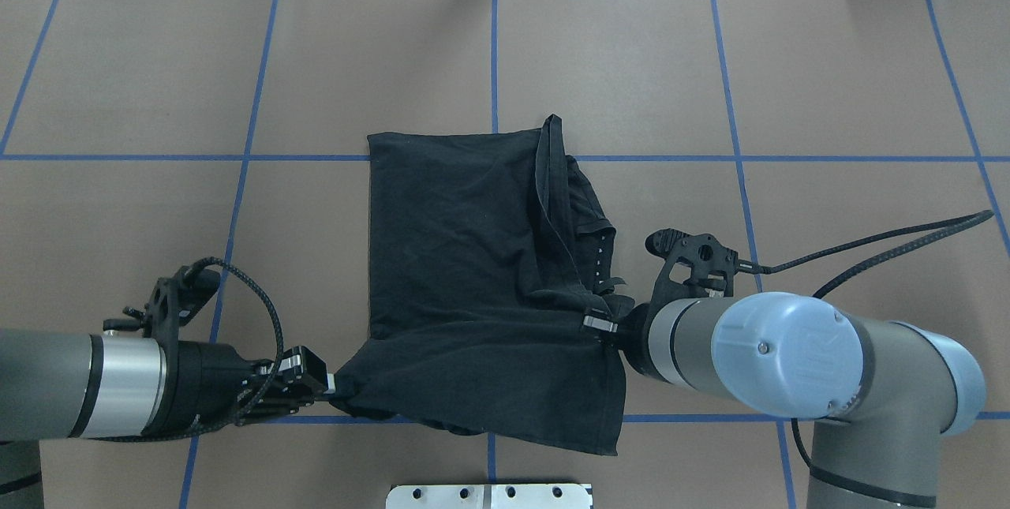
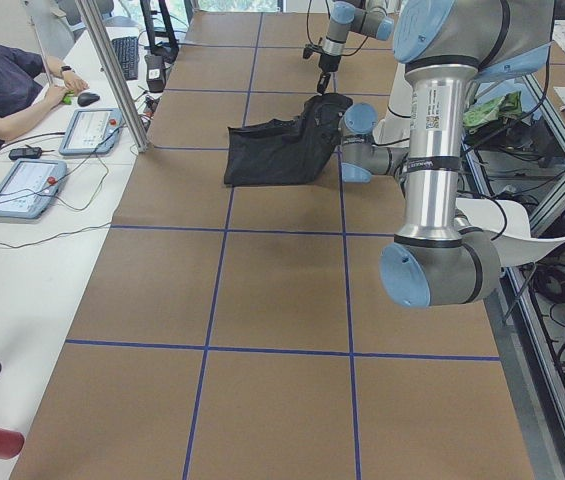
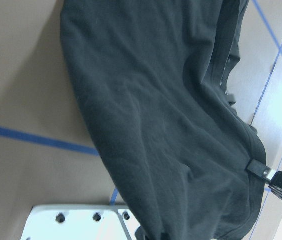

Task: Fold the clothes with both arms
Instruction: 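Grasp the near edge with both grippers and lift it off the table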

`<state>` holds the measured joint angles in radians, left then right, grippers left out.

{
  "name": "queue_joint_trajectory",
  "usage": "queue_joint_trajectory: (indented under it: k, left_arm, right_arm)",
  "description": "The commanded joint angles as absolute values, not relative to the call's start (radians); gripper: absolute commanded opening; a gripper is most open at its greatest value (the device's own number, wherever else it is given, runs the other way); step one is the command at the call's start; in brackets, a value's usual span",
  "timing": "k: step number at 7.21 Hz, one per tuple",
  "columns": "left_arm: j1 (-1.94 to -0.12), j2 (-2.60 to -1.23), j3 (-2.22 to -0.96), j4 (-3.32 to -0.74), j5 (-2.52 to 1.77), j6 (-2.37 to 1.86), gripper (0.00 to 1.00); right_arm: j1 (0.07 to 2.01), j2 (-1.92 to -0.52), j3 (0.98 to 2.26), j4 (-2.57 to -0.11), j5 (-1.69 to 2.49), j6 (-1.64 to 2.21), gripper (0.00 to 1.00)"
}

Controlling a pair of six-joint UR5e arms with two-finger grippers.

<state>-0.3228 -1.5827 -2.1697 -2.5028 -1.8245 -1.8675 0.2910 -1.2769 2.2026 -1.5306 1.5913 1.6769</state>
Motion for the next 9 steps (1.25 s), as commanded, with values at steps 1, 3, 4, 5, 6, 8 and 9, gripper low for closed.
queue_joint_trajectory:
  k: [1,3,4,5,6,8,9]
  left_arm:
    - [-0.383,-1.659,-2.158,-2.404,-1.836,-1.816,0.00]
    - [-0.437,-1.773,-2.140,-2.262,-1.833,-1.816,0.00]
    - [-0.460,-1.807,-2.120,-2.220,-1.833,-1.778,0.00]
    - [-0.497,-1.836,-2.070,-2.200,-1.833,-1.732,0.00]
    - [-0.526,-1.864,-2.016,-2.200,-1.833,-1.708,0.00]
    - [-0.577,-1.914,-1.910,-2.200,-1.830,-1.651,0.00]
    - [-0.609,-1.943,-1.860,-2.200,-1.830,-1.613,0.00]
  right_arm:
    - [0.331,-1.258,2.189,-1.552,1.591,1.674,0.00]
    - [0.380,-1.176,2.102,-1.554,1.592,1.669,0.00]
    - [0.403,-1.125,2.036,-1.554,1.592,1.666,0.00]
    - [0.434,-1.093,2.002,-1.555,1.603,1.629,0.00]
    - [0.457,-1.068,1.965,-1.555,1.612,1.611,0.00]
    - [0.508,-1.002,1.877,-1.557,1.615,1.585,0.00]
    - [0.524,-0.976,1.821,-1.554,1.617,1.582,0.00]
